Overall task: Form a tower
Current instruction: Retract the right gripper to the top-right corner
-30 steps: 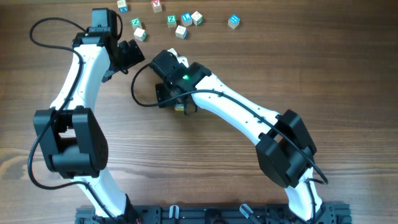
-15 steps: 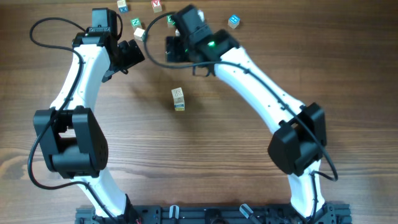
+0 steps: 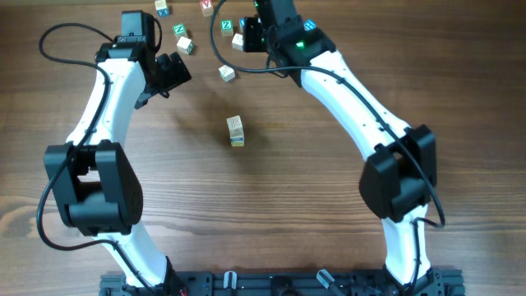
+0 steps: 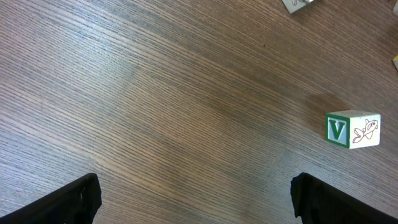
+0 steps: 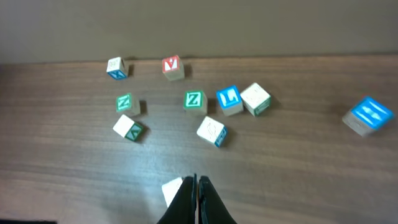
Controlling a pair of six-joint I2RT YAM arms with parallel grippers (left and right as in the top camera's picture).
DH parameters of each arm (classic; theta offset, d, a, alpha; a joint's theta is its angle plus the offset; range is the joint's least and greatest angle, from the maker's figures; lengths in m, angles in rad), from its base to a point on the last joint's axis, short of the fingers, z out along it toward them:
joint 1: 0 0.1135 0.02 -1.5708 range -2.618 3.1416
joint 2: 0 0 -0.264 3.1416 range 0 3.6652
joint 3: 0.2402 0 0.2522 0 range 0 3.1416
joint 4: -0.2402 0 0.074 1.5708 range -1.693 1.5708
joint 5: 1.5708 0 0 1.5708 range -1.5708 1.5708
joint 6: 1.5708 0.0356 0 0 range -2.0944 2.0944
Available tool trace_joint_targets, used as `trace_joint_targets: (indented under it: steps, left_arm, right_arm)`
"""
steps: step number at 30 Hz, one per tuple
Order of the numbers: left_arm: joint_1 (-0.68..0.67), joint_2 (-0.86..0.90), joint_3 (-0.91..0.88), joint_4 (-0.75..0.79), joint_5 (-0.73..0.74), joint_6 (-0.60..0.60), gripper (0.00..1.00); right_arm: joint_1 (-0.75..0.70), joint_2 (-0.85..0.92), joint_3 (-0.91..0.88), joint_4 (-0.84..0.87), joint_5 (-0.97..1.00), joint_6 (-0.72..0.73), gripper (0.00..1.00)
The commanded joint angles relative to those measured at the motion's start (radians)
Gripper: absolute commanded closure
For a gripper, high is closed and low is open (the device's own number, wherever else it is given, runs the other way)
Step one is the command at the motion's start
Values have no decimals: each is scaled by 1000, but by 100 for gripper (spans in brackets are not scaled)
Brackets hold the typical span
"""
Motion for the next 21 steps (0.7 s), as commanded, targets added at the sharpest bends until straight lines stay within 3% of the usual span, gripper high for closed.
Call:
trace_joint_targets:
  steps: [1, 6, 14, 21]
  left_arm:
    - [5, -13, 8, 0, -13, -10, 0]
    - [5, -13, 8, 0, -13, -9, 0]
    - [5, -13, 8, 0, -13, -10, 0]
    - [5, -13, 8, 0, -13, -9, 0]
  right_arm:
    - [3, 90, -10, 40, -7, -62, 96]
    - [3, 182, -10, 129, -151, -220, 96]
    - [-52, 177, -4, 95, -133, -219, 95]
    - [-244, 71, -4, -110, -138, -150, 88]
